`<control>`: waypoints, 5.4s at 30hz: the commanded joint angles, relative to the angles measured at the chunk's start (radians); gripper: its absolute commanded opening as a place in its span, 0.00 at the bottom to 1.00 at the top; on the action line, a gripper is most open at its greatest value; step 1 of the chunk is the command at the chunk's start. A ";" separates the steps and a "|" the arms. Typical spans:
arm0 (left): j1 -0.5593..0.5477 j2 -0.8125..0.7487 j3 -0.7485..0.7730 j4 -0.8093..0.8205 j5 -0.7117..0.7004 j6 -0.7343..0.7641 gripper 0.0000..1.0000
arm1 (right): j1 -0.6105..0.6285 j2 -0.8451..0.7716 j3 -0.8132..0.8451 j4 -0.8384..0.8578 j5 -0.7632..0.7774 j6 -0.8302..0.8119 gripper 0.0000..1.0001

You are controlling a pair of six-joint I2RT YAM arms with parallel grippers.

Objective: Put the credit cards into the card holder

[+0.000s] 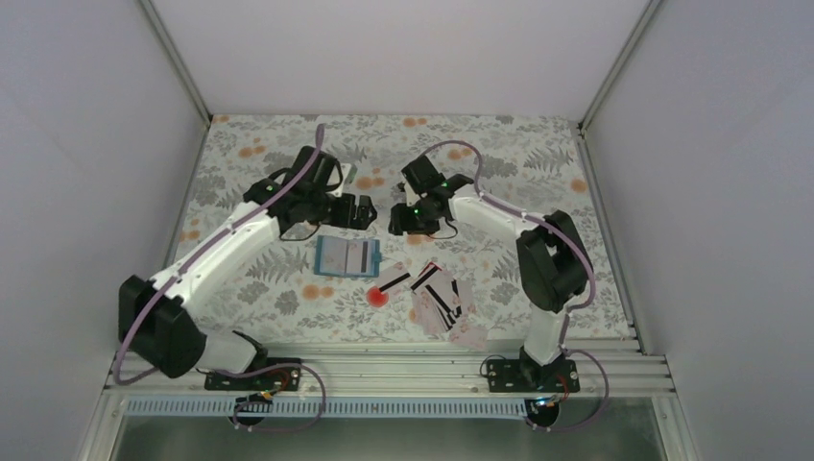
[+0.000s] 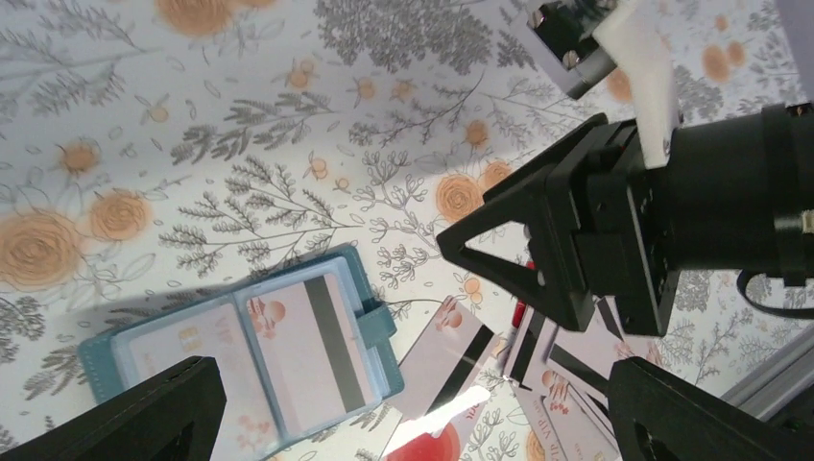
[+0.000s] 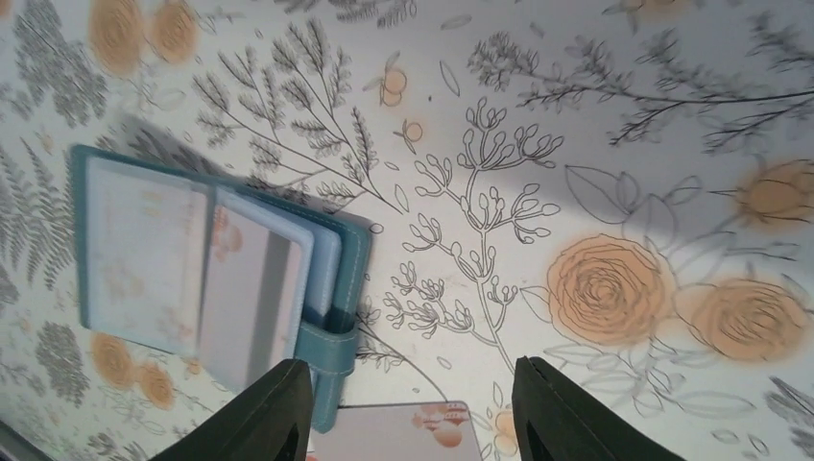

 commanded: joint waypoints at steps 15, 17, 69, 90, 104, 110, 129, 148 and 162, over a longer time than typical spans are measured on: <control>0.024 -0.349 -0.257 -0.065 -0.033 0.098 0.93 | 0.208 -0.088 0.174 -0.241 0.213 0.252 0.56; 0.039 -0.384 -0.294 -0.072 -0.034 0.104 0.87 | 0.246 -0.067 0.176 -0.224 0.220 0.262 0.56; 0.409 -0.062 -0.440 0.124 0.290 0.215 0.64 | 0.237 0.136 0.116 0.024 0.034 0.220 0.50; 0.409 0.101 -0.442 0.134 0.328 0.222 0.48 | 0.236 0.175 0.113 0.002 0.030 0.245 0.49; 0.409 0.152 -0.442 0.134 0.343 0.228 0.39 | 0.237 0.137 0.084 -0.061 0.041 0.269 0.49; 0.408 0.152 -0.442 0.133 0.347 0.231 0.38 | 0.237 0.141 0.053 0.020 -0.013 0.261 0.49; 0.407 0.149 -0.441 0.128 0.351 0.236 0.37 | 0.245 0.184 0.167 -0.052 -0.008 0.220 0.48; 0.404 0.128 -0.440 0.126 0.358 0.239 0.37 | 0.302 0.252 0.269 -0.046 -0.086 0.164 0.49; 0.399 0.071 -0.439 0.119 0.362 0.243 0.37 | 0.309 0.271 0.345 -0.050 -0.073 0.171 0.49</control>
